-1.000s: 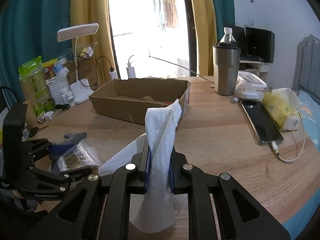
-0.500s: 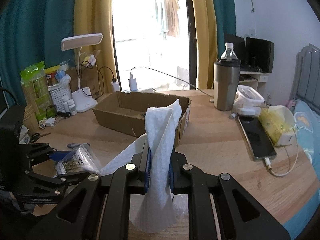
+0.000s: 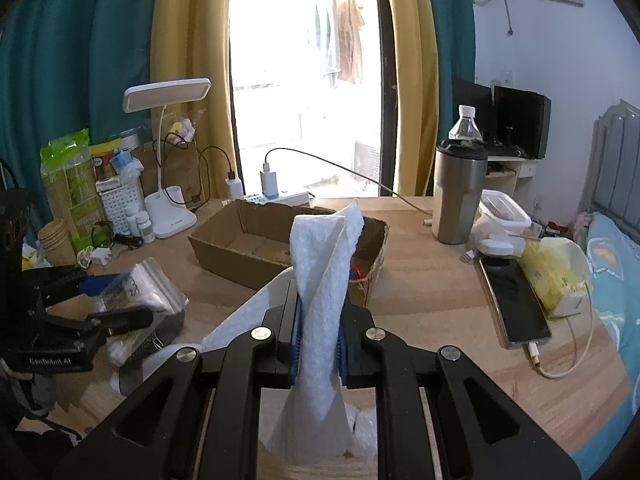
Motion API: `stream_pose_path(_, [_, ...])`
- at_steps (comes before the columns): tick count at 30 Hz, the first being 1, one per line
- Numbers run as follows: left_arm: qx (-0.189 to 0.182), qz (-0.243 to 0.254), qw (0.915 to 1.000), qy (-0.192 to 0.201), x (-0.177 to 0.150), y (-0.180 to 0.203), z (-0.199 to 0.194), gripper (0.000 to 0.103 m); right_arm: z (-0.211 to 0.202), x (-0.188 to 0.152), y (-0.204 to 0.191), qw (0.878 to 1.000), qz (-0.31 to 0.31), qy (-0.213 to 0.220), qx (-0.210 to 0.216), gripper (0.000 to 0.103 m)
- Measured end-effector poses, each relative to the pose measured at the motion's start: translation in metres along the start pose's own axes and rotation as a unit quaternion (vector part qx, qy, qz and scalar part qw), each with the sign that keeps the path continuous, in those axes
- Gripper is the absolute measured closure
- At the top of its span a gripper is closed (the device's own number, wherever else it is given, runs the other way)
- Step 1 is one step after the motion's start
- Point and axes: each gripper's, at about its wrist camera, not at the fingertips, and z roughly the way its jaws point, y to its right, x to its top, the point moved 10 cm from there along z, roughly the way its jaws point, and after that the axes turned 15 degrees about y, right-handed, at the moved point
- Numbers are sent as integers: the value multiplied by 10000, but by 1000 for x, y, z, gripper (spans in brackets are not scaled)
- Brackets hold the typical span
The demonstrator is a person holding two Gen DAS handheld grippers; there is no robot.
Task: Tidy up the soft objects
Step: 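Carry the swab bag and paper towel over the cardboard box with both tools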
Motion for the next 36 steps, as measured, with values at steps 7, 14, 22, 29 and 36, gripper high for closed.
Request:
stream_pose_path(7, [40,-167,9997,155,15,-16,-1,48,10,12,-4,10000,-85,13,6,88])
stream_pose_path(14, [83,-166,9995,274,28,-28,0,48,20,24,-9,9998,-174,34,41,88])
stream_pose_path(22, [188,-133,9988,440,48,-45,3,48,30,32,-10,9997,-230,35,38,88])
stream_pose_path(29, [221,-244,9984,455,55,-57,12,48,41,37,-7,9997,-243,22,15,88])
stream_pose_path(36, [247,-275,9984,438,60,-66,25,48,56,41,-5,9997,-258,-21,18,88])
